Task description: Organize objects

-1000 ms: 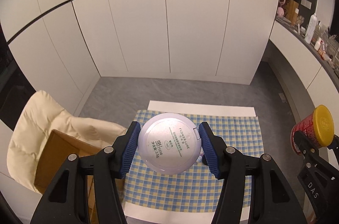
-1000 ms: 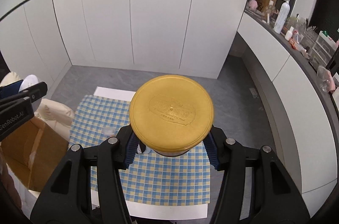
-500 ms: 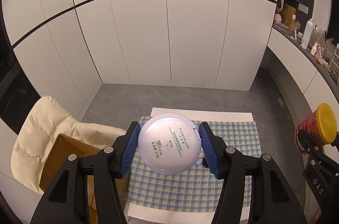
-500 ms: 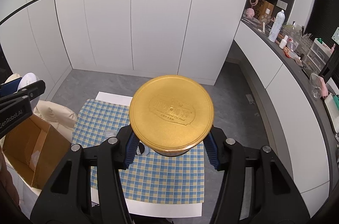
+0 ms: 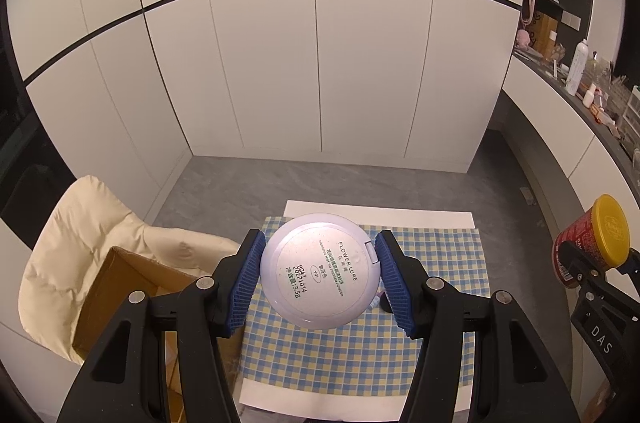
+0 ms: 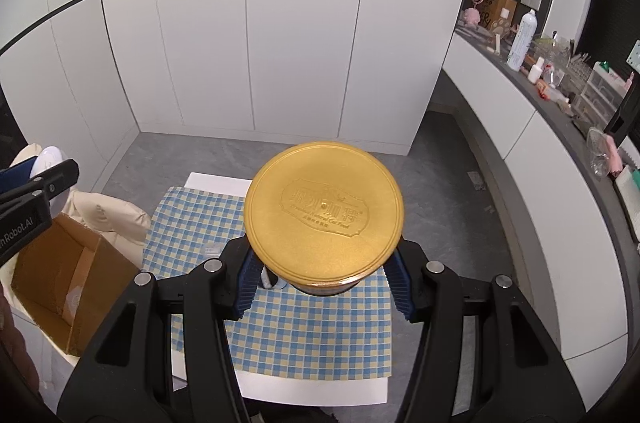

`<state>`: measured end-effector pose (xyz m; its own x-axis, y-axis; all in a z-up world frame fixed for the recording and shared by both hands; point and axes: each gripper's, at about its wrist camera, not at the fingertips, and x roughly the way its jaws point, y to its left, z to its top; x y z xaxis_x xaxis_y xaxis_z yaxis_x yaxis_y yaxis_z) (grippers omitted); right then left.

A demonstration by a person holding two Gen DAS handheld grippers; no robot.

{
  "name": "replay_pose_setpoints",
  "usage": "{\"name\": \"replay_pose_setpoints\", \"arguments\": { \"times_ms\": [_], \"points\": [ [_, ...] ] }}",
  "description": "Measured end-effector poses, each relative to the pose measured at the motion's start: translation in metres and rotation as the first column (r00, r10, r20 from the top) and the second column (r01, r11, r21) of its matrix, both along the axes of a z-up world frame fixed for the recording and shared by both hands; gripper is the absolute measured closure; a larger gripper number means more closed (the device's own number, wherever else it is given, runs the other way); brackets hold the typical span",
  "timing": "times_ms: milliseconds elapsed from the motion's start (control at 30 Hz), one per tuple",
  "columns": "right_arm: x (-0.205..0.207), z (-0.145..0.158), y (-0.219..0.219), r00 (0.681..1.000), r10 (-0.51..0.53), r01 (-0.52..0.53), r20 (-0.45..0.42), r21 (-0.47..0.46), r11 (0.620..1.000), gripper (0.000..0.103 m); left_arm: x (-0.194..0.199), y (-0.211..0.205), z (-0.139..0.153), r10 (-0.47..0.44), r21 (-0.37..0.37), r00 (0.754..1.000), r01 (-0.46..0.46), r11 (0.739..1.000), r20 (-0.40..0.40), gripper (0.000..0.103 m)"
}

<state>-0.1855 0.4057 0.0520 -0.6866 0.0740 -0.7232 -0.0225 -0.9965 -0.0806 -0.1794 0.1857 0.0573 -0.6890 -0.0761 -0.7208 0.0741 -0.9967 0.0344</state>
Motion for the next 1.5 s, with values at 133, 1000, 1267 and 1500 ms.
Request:
{"name": "replay_pose_setpoints", "arguments": {
  "times_ms": [133, 1000, 1267, 1500],
  "points": [
    [0.005, -0.003, 0.001, 1.000, -0.002, 0.002, 0.008, -0.011, 1.000, 0.047, 0.005, 0.004, 0.000, -0.005, -0.004, 1.000, 0.005, 1.000, -0.005, 0.046],
    [0.087, -0.017, 0.006, 1.000, 0.011, -0.011, 0.005, -0.027, 1.000, 0.047, 0.100, 0.001, 0.000, -0.027, 0.000, 0.998, 0.028, 1.000, -0.053, 0.046],
    [0.119, -0.027, 0.006, 1.000, 0.012, -0.012, 0.002, -0.035, 0.999, 0.047, 0.132, -0.004, 0.003, -0.016, 0.001, 0.997, 0.016, 1.000, -0.082, 0.046],
    [0.148, -0.033, 0.005, 1.000, 0.019, -0.019, -0.005, -0.053, 0.998, 0.047, 0.161, -0.009, -0.006, -0.023, 0.004, 0.997, 0.023, 1.000, -0.072, 0.046]
  ]
}}
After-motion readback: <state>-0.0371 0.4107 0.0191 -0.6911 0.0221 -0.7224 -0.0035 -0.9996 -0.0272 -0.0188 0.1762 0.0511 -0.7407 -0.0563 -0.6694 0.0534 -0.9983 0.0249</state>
